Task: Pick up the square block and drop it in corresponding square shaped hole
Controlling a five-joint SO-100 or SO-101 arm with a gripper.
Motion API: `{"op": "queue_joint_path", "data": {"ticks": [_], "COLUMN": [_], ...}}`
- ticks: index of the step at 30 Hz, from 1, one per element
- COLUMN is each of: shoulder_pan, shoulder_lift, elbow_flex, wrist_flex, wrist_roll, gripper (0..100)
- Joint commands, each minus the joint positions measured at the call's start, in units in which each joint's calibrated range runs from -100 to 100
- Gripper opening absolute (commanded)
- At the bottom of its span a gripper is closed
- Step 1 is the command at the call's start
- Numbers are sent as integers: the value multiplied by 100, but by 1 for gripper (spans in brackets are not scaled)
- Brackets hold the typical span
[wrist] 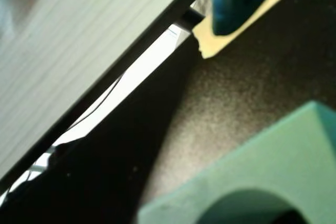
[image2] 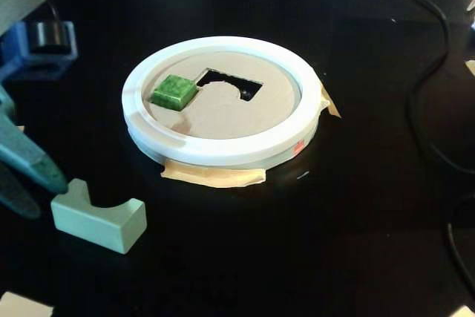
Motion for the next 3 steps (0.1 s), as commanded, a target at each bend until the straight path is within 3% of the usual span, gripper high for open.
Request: {"op": "queue_joint_path", "data": {"ticks": [1,3], "shoulder_pan": [30,30], "shoulder_lift": [-80,-80], "elbow_flex": [49,49], "wrist_flex": [-104,-104], "wrist_roll": [29,29], "gripper": [78,78]}}
